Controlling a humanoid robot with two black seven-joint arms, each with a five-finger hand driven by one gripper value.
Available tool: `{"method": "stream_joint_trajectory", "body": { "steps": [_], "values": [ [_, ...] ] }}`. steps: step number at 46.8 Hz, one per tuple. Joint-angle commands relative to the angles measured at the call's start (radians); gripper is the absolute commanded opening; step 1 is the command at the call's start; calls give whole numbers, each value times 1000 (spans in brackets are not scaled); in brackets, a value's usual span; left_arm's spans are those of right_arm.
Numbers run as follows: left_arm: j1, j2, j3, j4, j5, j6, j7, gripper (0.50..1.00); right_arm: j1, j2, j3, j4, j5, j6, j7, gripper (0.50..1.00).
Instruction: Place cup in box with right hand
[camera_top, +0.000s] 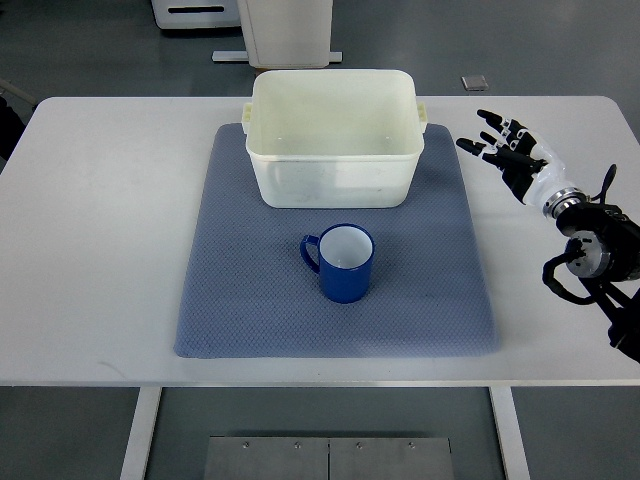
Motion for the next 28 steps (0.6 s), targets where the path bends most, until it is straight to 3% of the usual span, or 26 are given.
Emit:
{"method": "stream_joint_trajectory", "body": {
  "steps": [1, 28],
  "values": [
    [2, 0, 0, 0, 0, -2, 0, 1000, 0, 2, 0, 0, 1, 0, 0, 1000],
    [3, 0, 0, 0, 0, 0, 0, 1000, 2, 2, 2, -1, 1, 0, 0, 1000]
  ]
}}
